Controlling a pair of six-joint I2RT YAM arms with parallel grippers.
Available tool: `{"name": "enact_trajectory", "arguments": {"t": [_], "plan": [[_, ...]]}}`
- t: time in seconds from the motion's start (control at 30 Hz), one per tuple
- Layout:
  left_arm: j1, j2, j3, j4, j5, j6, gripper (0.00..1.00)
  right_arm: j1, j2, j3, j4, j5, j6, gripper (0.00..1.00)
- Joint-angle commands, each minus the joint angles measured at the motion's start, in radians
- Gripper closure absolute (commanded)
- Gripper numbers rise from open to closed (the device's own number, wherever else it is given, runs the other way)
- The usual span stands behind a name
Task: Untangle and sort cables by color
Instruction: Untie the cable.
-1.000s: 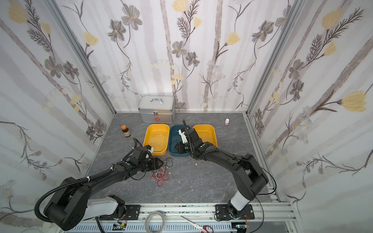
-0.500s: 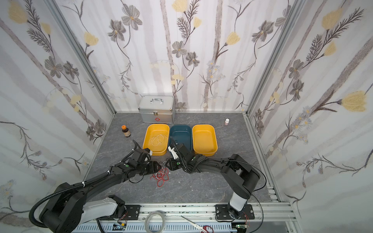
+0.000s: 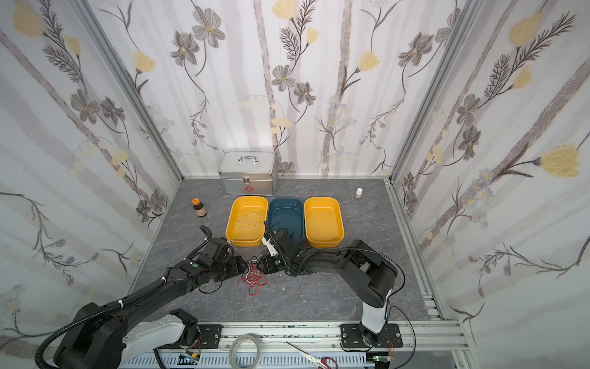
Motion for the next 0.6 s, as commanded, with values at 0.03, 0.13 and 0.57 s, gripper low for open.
{"name": "enact_trajectory", "arguments": {"t": [0.03, 0.13, 0.57], "plan": [[0.004, 0.020, -0.020, 0.012, -0.014, -0.059, 0.37, 0.004, 0.008, 0.008, 0.047, 0.000, 0.004, 0.49], [0.006, 0.055, -0.025, 0.045, -0.024, -0.081, 0.40, 0.007, 0.004, 0.007, 0.051, -0.005, 0.001, 0.50], [0.017, 0.116, -0.025, 0.129, -0.127, -0.182, 0.63, 0.011, 0.006, -0.006, 0.073, -0.013, 0.000, 0.52]]}}
